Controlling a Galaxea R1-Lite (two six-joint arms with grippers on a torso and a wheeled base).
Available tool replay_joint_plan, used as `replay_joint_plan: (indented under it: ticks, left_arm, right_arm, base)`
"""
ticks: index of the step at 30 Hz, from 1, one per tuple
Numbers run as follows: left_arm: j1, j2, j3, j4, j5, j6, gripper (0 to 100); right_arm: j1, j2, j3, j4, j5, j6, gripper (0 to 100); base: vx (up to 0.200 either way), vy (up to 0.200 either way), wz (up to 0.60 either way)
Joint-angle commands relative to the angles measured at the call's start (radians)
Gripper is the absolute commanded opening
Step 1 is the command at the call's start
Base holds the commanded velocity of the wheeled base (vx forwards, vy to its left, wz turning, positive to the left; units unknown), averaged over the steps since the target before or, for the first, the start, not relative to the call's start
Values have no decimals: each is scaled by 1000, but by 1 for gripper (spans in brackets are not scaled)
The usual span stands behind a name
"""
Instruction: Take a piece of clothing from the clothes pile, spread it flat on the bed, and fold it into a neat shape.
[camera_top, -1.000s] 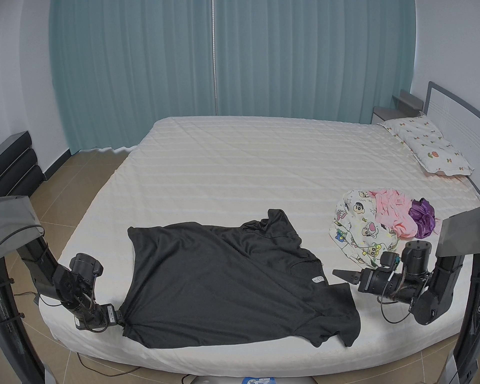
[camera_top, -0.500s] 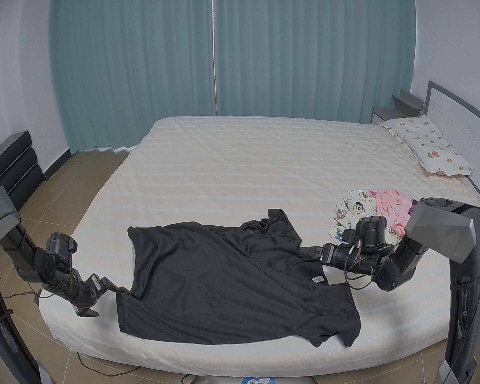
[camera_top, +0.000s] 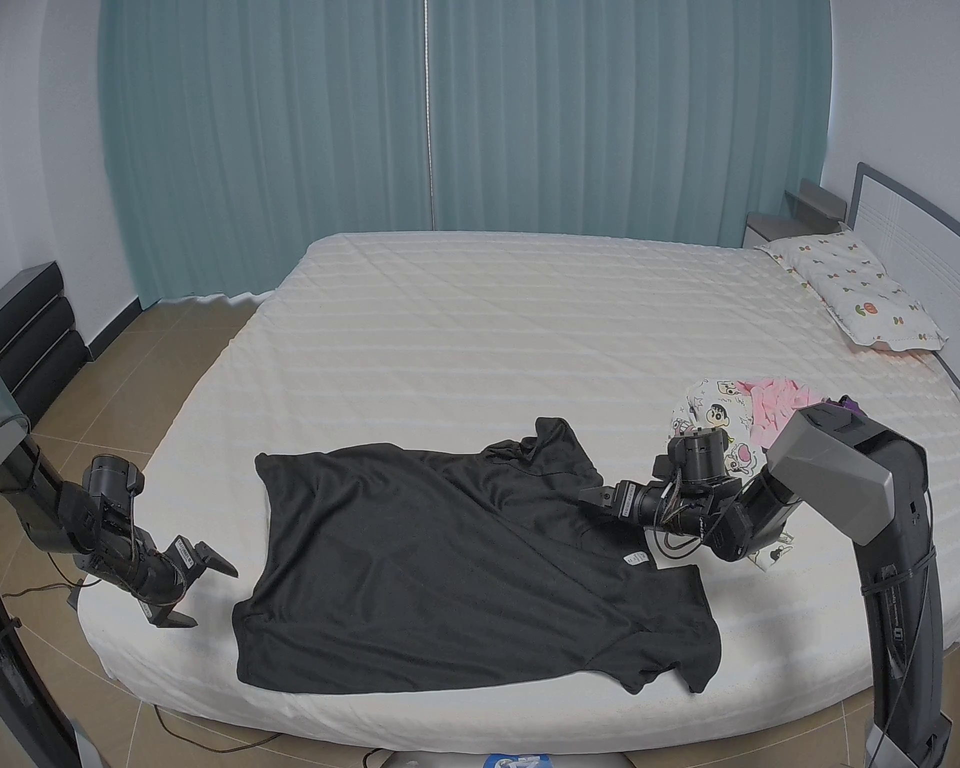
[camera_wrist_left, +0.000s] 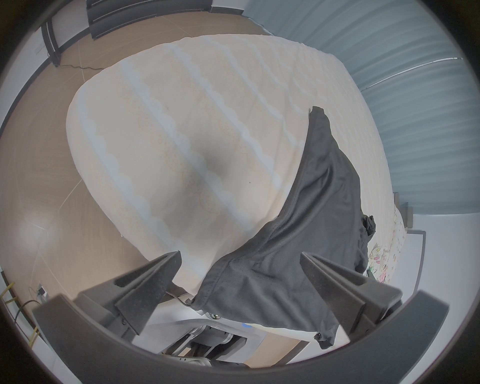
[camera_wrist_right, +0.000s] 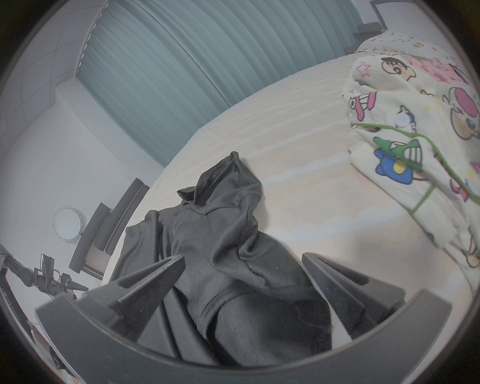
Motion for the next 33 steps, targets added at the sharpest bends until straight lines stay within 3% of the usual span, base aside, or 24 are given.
replay_joint_plan:
  ticks: [1, 3, 15, 21, 25, 27, 28, 31, 33]
  left_arm:
    - [5, 18, -4, 2, -4, 10, 100]
    - [5, 17, -4, 2, -10, 9, 100]
    - [5, 15, 4, 1, -10, 7, 100]
    - [-5, 12, -19, -65, -1, -42, 100]
    - [-48, 22, -114, -90, 18, -137, 100]
    - [-55, 26, -136, -90, 29, -142, 100]
    - [-74, 60, -220, -80, 56, -148, 100]
    - [-92, 103, -284, -79, 59, -149, 100]
    - [-126, 196, -415, -74, 72, -155, 100]
  right_arm:
    - [16, 74, -116, 43, -38, -1, 0]
    - [15, 99, -160, 52, -78, -1, 0]
    - [-47, 85, -211, 20, -132, 48, 0]
    - [-93, 71, -203, -37, -162, 65, 0]
    - [-102, 76, -191, -67, -187, 70, 0]
    - [-103, 76, -195, -81, -201, 77, 0]
    - [-103, 71, -183, -139, -238, 112, 0]
    - [-97, 68, -153, -172, -244, 125, 0]
    - [-89, 68, -91, -195, -245, 123, 0]
  base:
    - [0, 0, 0]
    - [0, 0, 0]
    - [0, 0, 0]
    - [0, 0, 0]
    - [0, 0, 0]
    - [0, 0, 0]
    - [0, 0, 0]
    - [0, 0, 0]
    - [0, 0, 0]
